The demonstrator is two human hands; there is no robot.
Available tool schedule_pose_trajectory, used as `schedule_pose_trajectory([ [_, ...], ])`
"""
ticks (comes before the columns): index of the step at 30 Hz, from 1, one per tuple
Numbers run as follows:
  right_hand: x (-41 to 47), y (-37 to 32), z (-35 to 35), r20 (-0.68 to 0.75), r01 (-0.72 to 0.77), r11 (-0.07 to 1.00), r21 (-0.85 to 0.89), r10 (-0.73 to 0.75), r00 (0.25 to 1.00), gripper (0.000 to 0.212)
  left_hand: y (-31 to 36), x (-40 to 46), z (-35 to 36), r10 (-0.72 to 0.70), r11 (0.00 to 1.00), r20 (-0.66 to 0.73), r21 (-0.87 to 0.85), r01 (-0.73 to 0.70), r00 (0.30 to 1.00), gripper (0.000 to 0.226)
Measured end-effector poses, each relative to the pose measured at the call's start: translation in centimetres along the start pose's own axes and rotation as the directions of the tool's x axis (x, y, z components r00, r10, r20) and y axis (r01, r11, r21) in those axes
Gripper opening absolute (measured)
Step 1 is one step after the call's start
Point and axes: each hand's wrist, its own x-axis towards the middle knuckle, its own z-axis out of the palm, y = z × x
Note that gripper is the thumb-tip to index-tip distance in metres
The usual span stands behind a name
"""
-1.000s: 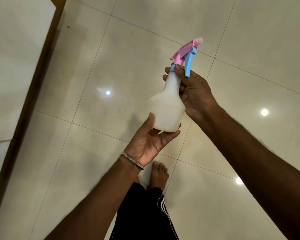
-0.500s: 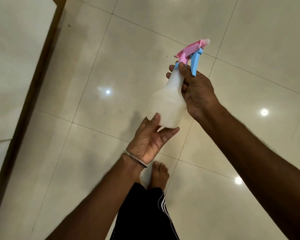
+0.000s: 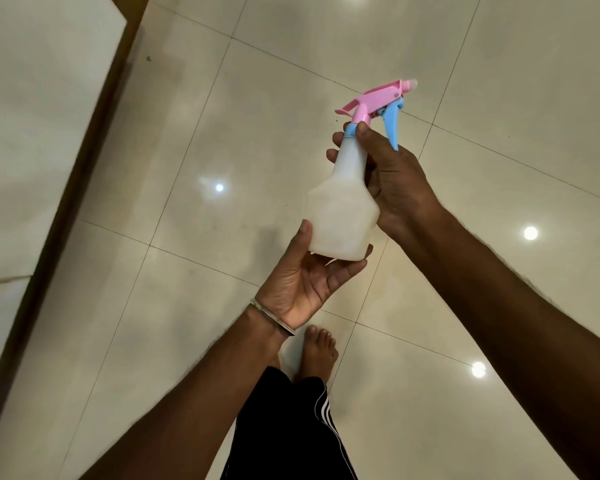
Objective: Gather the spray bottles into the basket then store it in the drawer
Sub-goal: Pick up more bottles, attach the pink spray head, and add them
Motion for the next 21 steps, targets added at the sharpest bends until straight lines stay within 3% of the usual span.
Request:
schedule_pose_trajectory([
  [4, -0.6, -0.6, 0.5, 0.049, -0.011, 0.997, -0.082, 0.015, 0.999, 0.026, 0.1, -0.8, -0.1, 0.001, 1.0, 0.048, 0.027, -0.002, 0.999, 0.057],
  [8, -2.0, -1.2, 0.5, 0.097, 0.016, 0.929, -0.37, 0.022, 0.995, 0.038, 0.1, -1.7, 0.6, 0.054, 0.997, -0.034, 0.052, -0.052, 0.998, 0.062],
  [12, -5.6, -1.0, 0.4, 0.156, 0.026, 0.807, -0.59, 0.082, 0.984, 0.035, 0.8, -3.7, 1.3, 0.143, 0.969, -0.128, 0.221, -0.112, 0.981, 0.064],
  [14, -7.4, -0.5, 0.3, 0.17, 0.032, 0.749, -0.662, 0.109, 0.979, 0.045, 1.5, -4.8, 1.5, 0.199, 0.93, -0.136, 0.338, -0.144, 0.97, 0.059],
  [18, -10.5, 0.6, 1.2, 0.196, 0.051, 0.697, -0.715, 0.129, 0.972, 0.065, 2.2, -7.0, 1.7, 0.291, 0.846, -0.129, 0.498, -0.192, 0.948, 0.054],
  [21, -13.0, 2.0, 2.3, 0.205, 0.096, 0.701, -0.707, 0.073, 0.976, 0.074, 1.8, -9.3, 1.4, 0.365, 0.782, -0.142, 0.583, -0.22, 0.92, 0.073],
])
